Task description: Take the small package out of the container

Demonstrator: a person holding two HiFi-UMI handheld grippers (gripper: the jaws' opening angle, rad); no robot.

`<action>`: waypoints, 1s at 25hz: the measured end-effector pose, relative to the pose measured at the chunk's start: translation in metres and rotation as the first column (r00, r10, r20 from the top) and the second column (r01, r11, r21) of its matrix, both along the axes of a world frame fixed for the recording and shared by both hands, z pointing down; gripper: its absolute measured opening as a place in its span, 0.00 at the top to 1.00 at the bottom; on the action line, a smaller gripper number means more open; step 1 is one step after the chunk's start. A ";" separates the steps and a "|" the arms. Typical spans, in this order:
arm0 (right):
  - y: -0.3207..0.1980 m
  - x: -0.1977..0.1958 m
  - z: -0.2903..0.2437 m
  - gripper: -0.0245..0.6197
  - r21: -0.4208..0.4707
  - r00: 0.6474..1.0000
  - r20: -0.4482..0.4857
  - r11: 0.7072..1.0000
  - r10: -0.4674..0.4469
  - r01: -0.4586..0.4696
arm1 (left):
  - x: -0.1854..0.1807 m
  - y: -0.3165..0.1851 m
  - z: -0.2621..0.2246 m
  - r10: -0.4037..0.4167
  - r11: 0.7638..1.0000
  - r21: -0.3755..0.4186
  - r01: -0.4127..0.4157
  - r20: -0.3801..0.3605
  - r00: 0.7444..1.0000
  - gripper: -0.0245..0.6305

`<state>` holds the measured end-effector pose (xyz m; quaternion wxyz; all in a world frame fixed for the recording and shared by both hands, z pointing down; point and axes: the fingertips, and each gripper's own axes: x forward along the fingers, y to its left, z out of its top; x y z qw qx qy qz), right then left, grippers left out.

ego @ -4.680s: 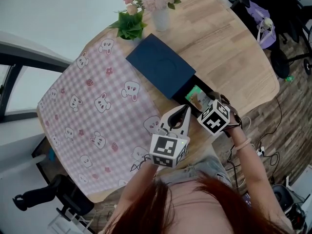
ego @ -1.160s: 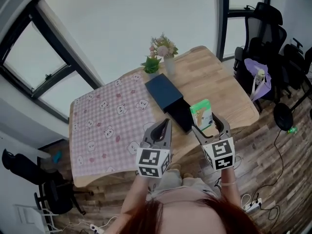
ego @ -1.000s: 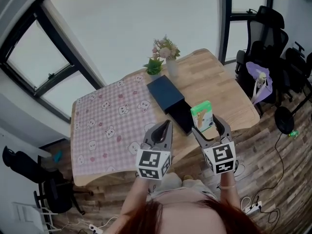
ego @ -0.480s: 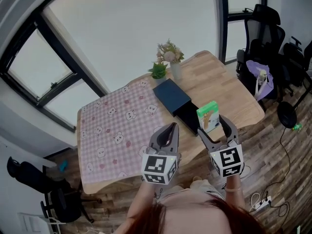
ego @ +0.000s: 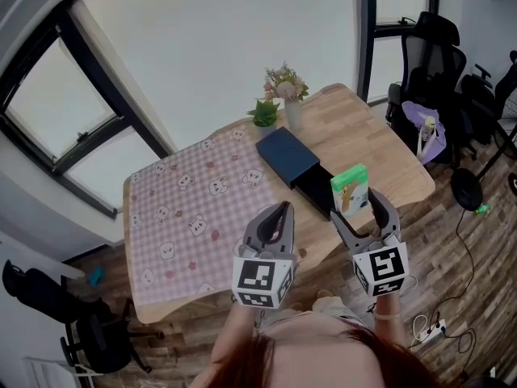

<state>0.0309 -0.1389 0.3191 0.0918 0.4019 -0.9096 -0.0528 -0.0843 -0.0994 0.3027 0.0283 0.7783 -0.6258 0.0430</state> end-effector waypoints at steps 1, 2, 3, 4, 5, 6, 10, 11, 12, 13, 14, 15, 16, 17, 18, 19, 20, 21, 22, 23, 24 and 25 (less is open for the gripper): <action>0.003 -0.001 -0.002 0.43 0.006 1.000 0.000 1.000 0.003 -0.003 | -0.002 0.003 0.000 -0.001 1.000 0.001 0.001 0.001 1.000 0.94; 0.006 -0.003 -0.003 0.43 0.011 1.000 -0.001 1.000 0.006 -0.006 | -0.005 0.005 -0.001 -0.001 1.000 0.003 0.001 0.002 1.000 0.94; 0.009 -0.005 -0.004 0.43 0.016 1.000 -0.002 1.000 0.008 -0.008 | -0.007 0.008 -0.001 -0.001 1.000 0.004 0.001 0.003 1.000 0.94; 0.012 -0.007 -0.005 0.43 0.018 1.000 -0.002 1.000 0.010 -0.010 | -0.009 0.011 -0.001 -0.001 1.000 0.006 0.001 0.002 1.000 0.94; 0.015 -0.008 -0.005 0.43 0.019 1.000 -0.002 1.000 0.011 -0.011 | -0.011 0.013 -0.001 0.001 1.000 0.007 -0.001 0.001 1.000 0.94; 0.018 -0.010 -0.005 0.43 0.018 1.000 -0.002 1.000 0.012 -0.012 | -0.013 0.016 -0.001 0.003 1.000 0.007 -0.003 0.000 1.000 0.94; 0.023 -0.012 -0.003 0.43 0.007 1.000 -0.005 1.000 0.027 -0.027 | -0.019 0.020 -0.002 0.012 1.000 0.014 -0.012 -0.006 1.000 0.94; 0.024 -0.013 -0.003 0.43 0.005 1.000 -0.006 1.000 0.030 -0.030 | -0.021 0.021 -0.003 0.013 1.000 0.017 -0.013 -0.008 1.000 0.94; 0.025 -0.014 -0.003 0.43 0.004 0.999 -0.006 0.999 0.033 -0.033 | -0.023 0.021 -0.003 0.014 1.000 0.019 -0.014 -0.009 1.000 0.94; 0.027 -0.015 -0.002 0.43 0.004 0.999 -0.007 0.999 0.035 -0.035 | -0.025 0.022 -0.003 0.015 1.000 0.020 -0.015 -0.010 1.000 0.94; 0.028 -0.017 -0.002 0.43 0.004 0.999 -0.008 0.999 0.037 -0.037 | -0.026 0.023 -0.003 0.017 1.000 0.021 -0.017 -0.010 1.000 0.94; 0.029 -0.018 -0.001 0.43 0.005 0.999 -0.011 0.999 0.039 -0.039 | -0.027 0.024 -0.003 0.019 1.000 0.021 -0.019 -0.010 1.000 0.94; 0.030 -0.019 -0.001 0.43 0.006 0.999 -0.014 0.999 0.041 -0.041 | -0.028 0.024 -0.002 0.022 1.000 0.021 -0.022 -0.011 1.000 0.94; 0.031 -0.019 -0.001 0.43 0.008 0.999 -0.018 0.999 0.045 -0.044 | -0.028 0.025 -0.002 0.025 0.999 0.020 -0.025 -0.013 1.000 0.94; 0.032 -0.019 -0.002 0.43 0.010 0.999 -0.024 0.999 0.048 -0.048 | -0.028 0.025 -0.002 0.029 0.999 0.020 -0.028 -0.016 0.999 0.94; 0.032 -0.019 -0.004 0.43 0.013 0.998 -0.029 0.999 0.052 -0.052 | -0.028 0.025 -0.002 0.033 0.999 0.021 -0.033 -0.020 0.999 0.94; 0.032 -0.018 -0.006 0.43 0.016 0.998 -0.034 0.998 0.055 -0.055 | -0.027 0.024 -0.003 0.037 0.999 0.023 -0.036 -0.022 0.999 0.94; 0.031 -0.018 -0.009 0.43 0.018 0.998 -0.036 0.998 0.057 -0.056 | -0.028 0.023 -0.005 0.040 0.999 0.026 -0.039 -0.023 0.999 0.94; 0.031 -0.018 -0.010 0.43 0.020 0.998 -0.037 0.998 0.058 -0.057 | -0.028 0.021 -0.006 0.041 0.999 0.028 -0.040 -0.022 0.999 0.94; 0.030 -0.017 -0.011 0.43 0.022 0.998 -0.037 0.998 0.060 -0.059 | -0.028 0.019 -0.006 0.041 0.999 0.031 -0.040 -0.022 0.999 0.94; 0.030 -0.015 -0.012 0.43 0.026 0.997 -0.037 0.998 0.064 -0.063 | -0.027 0.017 -0.006 0.039 0.999 0.032 -0.038 -0.024 0.999 0.94; 0.029 -0.012 -0.011 0.43 0.029 0.997 -0.038 0.997 0.068 -0.067 | -0.025 0.015 -0.006 0.036 0.999 0.032 -0.035 -0.029 0.999 0.94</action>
